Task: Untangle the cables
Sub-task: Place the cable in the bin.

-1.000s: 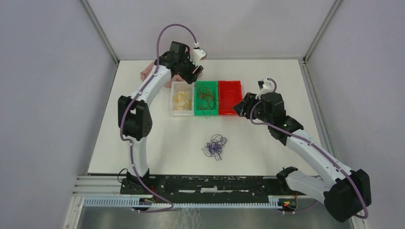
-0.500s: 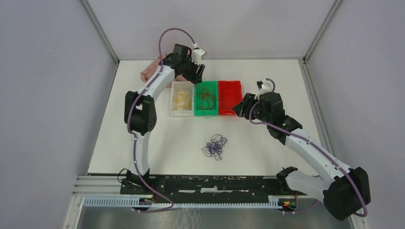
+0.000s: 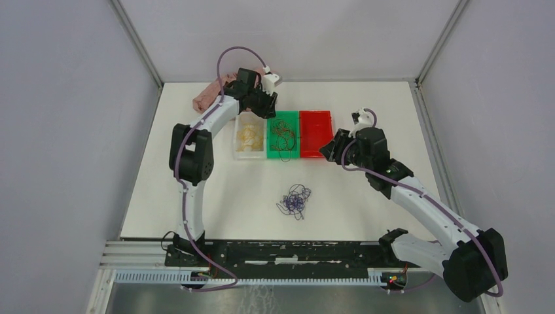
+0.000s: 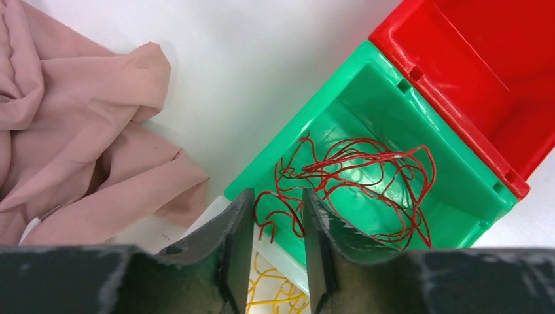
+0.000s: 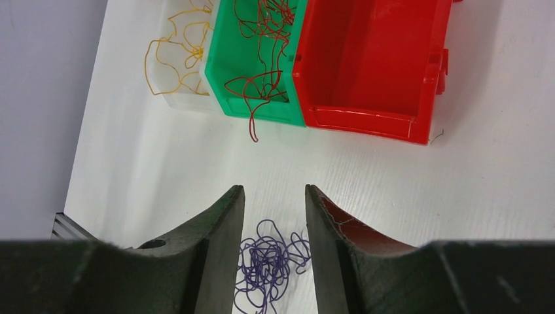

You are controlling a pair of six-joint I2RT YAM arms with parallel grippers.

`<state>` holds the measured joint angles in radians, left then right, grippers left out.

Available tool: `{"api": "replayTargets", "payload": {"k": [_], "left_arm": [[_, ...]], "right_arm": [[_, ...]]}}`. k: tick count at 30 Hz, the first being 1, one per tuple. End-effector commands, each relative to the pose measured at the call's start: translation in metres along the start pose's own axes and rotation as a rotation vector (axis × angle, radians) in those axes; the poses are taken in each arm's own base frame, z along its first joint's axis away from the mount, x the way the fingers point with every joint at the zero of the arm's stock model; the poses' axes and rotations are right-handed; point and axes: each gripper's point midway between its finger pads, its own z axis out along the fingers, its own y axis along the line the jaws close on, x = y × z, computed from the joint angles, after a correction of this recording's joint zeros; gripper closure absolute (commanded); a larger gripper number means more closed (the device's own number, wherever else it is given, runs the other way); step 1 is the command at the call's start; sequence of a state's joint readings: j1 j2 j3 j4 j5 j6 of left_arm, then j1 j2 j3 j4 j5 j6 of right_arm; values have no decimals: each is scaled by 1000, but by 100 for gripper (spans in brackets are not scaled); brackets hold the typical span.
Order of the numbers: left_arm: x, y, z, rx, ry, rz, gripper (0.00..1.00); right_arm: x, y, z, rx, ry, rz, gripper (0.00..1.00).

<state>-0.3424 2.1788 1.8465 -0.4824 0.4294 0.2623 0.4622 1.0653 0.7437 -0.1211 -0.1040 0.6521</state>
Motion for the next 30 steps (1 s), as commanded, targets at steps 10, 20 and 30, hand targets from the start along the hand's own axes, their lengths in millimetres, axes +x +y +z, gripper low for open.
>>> {"api": "replayTargets", "payload": {"k": [10, 20, 30], "left_arm": [[-37, -19, -26, 11, -137, 56, 92], [-43, -52, -32, 50, -149, 133, 93], [0, -58, -3, -77, -73, 243, 95]], "right_arm": [[-3, 0, 4, -6, -24, 30, 61], [2, -2, 5, -8, -10, 38, 63], [0, -4, 4, 3, -13, 33, 64]]}}
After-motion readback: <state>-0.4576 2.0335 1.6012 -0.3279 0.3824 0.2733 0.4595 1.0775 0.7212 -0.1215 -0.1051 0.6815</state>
